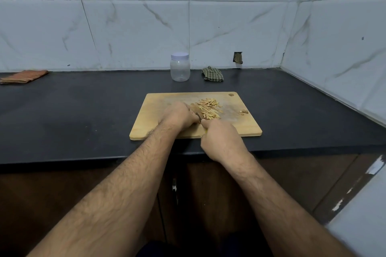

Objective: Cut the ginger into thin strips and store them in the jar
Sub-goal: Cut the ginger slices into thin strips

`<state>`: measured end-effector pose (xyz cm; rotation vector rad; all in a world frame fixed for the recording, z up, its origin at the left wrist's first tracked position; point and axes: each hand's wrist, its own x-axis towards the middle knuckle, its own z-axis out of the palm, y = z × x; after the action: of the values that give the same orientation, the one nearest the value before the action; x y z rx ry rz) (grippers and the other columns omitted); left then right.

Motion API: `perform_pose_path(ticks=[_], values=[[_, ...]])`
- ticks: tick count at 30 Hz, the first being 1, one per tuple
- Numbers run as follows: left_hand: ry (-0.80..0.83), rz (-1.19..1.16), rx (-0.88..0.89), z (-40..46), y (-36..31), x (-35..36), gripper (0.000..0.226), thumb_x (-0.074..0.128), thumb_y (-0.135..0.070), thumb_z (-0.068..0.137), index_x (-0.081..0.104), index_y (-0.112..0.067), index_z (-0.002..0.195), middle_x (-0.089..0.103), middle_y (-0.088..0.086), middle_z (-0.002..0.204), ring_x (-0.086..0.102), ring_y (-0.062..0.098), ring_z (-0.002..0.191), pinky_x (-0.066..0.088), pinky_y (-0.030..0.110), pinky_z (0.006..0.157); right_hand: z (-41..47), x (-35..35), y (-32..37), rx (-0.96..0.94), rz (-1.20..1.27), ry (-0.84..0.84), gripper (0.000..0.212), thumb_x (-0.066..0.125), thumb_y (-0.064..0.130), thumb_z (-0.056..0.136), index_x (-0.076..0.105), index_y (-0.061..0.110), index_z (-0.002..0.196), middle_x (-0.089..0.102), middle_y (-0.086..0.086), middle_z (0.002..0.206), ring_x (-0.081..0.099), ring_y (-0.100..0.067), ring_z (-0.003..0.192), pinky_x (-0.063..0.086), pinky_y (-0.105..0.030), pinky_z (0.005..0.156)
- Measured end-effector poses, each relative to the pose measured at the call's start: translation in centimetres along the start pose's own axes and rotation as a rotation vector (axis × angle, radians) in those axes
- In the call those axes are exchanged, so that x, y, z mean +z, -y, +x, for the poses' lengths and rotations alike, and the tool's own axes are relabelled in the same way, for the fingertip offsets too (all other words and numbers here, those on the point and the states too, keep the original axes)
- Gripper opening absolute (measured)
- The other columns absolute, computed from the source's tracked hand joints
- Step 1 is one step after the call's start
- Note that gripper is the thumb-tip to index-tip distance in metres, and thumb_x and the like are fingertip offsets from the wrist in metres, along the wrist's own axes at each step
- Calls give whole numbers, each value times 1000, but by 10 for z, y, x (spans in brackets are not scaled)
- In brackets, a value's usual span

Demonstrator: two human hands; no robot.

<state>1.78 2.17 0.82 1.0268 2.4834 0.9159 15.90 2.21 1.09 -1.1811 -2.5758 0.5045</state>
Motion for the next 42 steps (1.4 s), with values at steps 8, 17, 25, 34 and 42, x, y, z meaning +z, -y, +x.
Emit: perform_pose_path(ticks=[8,17,25,34,42], values=[[-23,-24,8,-1,1,3,14,70,-32,80,65,-20,74,73,2,95,67,25,98,52,32,77,-22,1,-8,-19,-72,6,46,48,8,92,53,31,132,63,-4,111,58,-24,99,51,-36,75],[18,-32,-4,-1,2,-1,25,74,-26,80,58,-21,62,60,-6,70,57,20,77,47,28,71,-22,-1,-6,14,-27,-15,49,48,10,93,51,28,139,63,-5,118,59,-24,107,54,-36,83],[12,-30,8,2,4,0,25,73,-24,80,58,-21,61,60,-7,69,54,16,71,44,25,67,-15,2,-8,-9,36,-45,54,46,13,94,48,29,145,60,-3,132,55,-23,119,51,-38,94],[-11,0,16,3,4,1,18,75,-27,79,63,-21,66,68,-6,82,62,17,84,52,29,77,-15,4,-12,-27,51,-72,52,45,15,94,48,30,144,62,-2,129,57,-22,116,52,-38,94],[-17,4,6,5,5,2,25,75,-34,80,60,-22,65,65,-8,77,59,16,80,44,25,68,-12,2,-5,-13,2,-36,48,47,9,91,55,27,136,64,-4,122,58,-23,110,54,-38,89]])
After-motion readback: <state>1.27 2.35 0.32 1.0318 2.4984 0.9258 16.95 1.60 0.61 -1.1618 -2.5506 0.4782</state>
